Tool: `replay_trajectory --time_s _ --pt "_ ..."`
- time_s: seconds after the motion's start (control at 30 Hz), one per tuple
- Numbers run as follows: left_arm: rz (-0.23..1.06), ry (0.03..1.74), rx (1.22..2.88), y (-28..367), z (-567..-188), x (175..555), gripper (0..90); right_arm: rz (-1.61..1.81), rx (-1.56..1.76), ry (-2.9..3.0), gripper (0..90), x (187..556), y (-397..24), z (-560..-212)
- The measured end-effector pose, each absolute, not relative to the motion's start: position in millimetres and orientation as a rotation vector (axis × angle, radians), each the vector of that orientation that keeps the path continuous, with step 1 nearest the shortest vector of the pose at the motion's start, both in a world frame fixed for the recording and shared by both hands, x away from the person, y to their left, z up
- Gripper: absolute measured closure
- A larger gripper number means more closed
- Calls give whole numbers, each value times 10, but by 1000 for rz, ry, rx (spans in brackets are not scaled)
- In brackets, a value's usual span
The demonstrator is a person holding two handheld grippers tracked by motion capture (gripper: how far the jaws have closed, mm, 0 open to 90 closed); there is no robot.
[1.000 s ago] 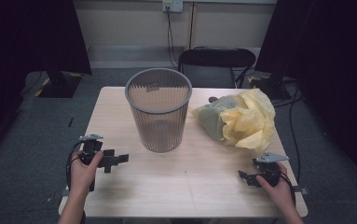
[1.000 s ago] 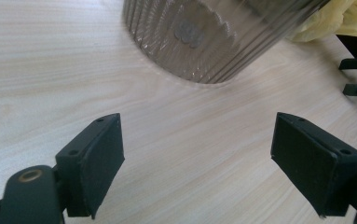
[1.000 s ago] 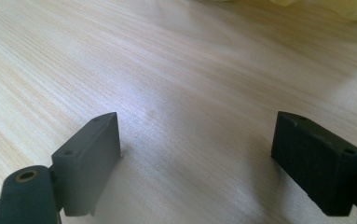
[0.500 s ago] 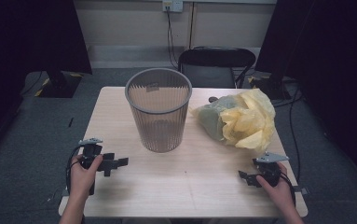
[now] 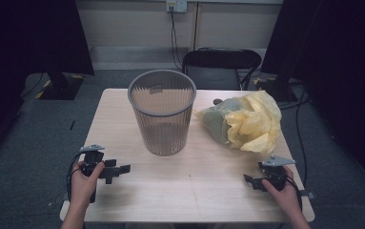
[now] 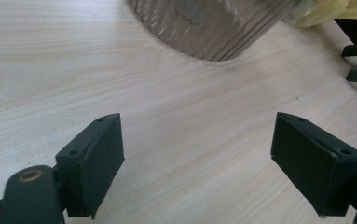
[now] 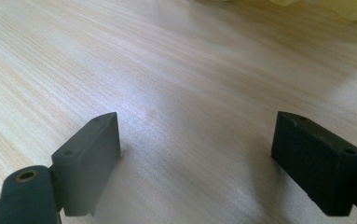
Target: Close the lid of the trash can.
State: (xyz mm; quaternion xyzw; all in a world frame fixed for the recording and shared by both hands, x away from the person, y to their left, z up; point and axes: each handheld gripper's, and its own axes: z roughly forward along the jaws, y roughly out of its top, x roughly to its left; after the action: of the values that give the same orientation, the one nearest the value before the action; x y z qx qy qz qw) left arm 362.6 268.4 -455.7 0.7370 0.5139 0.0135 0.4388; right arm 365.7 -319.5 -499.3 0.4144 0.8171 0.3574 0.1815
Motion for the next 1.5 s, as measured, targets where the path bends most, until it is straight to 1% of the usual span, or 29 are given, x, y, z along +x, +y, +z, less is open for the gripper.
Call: replay_trajectory --time_s 1.5 --pt "55 1276 1873 2779 -4875 3418 166 1009 1170 2307 147 3657 -3195 -4993"
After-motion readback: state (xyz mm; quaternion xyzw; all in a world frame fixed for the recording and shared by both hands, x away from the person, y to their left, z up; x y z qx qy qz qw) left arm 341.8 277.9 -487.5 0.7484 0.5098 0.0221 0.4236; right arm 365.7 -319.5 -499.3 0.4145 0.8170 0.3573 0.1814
